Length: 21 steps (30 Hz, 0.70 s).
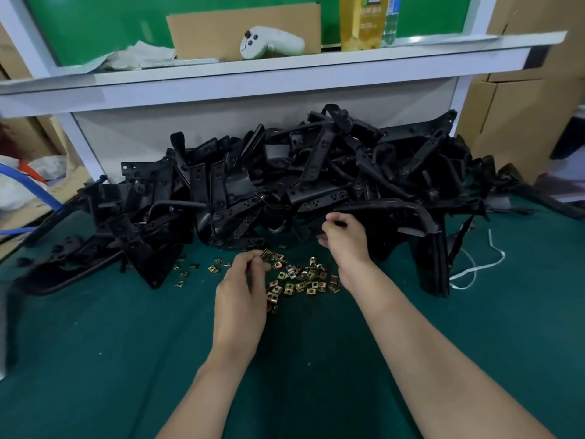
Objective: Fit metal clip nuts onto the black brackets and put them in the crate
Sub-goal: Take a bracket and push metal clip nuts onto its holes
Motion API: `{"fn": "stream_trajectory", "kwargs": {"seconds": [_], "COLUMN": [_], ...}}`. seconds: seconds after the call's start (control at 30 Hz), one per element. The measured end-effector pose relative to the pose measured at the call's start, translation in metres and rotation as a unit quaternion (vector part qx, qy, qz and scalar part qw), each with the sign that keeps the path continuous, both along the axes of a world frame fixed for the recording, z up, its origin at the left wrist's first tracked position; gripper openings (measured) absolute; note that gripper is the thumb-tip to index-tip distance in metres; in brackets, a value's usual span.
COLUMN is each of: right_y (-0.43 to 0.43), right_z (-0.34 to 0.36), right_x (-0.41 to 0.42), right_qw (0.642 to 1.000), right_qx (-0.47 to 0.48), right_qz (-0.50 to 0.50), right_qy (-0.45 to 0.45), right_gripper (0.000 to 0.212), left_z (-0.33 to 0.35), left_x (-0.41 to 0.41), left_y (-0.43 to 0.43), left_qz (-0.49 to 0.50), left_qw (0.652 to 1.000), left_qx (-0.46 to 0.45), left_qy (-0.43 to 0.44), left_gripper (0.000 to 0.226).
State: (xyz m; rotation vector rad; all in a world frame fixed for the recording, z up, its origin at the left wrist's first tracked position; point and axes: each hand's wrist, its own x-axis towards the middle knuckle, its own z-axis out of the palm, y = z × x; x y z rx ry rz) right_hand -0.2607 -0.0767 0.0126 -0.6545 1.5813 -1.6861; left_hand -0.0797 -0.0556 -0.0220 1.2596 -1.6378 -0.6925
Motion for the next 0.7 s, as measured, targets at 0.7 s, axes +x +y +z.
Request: {"fn": "stream_trajectory", "kwargs": {"seconds": [0.7], "right_y": [0.111], "right_z": [-0.001], "right_x": [0.028], "right_qw": [0.983], "right_qx": [-0.065], "right_qz": [0.107], "right_qy": [0.131], "right_gripper": [0.056], "left_z": [0.006], "left_x": [0.000], "left_y": [0.000], "left_qz": [0.012], "left_qw": [0.992], "left_qx": [0.003], "left_qy": [0.125], "left_gripper": [0.022]}}
